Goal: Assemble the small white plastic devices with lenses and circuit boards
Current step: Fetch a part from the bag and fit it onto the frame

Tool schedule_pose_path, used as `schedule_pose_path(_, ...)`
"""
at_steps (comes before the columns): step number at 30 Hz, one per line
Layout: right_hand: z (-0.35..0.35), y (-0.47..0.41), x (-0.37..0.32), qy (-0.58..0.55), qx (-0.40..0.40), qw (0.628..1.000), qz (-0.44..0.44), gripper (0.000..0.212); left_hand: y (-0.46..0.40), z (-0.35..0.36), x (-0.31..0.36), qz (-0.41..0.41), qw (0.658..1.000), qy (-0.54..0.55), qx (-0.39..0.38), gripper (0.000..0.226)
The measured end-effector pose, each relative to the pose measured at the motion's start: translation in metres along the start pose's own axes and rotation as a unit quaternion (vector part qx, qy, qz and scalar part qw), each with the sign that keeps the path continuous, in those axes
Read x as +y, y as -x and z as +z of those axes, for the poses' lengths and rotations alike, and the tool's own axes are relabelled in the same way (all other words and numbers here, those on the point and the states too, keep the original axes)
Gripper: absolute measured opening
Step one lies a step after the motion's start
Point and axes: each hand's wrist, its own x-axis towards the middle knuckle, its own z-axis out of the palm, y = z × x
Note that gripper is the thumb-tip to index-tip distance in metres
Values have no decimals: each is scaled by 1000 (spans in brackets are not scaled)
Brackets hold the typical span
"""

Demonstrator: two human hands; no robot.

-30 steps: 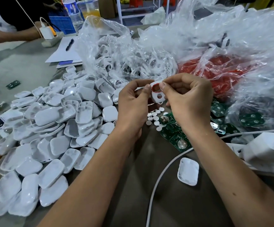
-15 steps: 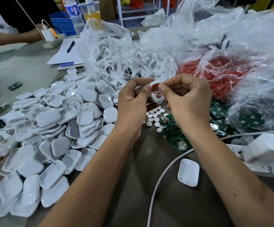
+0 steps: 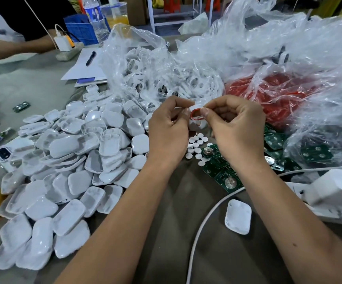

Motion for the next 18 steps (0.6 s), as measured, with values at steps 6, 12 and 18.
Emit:
schedule_pose_path(6, 0, 0, 0, -7, 14, 1000, 9, 9, 2, 0, 1, -4, 1000, 20, -2, 16)
schedule_pose_path(12, -1, 1, 1, -14, 14, 1000, 14, 9, 2, -2, 2, -2, 999, 33, -31, 11)
schedule_pose_path(18, 0, 2, 0, -67, -2, 997, 27, 12, 4, -4, 3, 29, 999, 7, -42, 28)
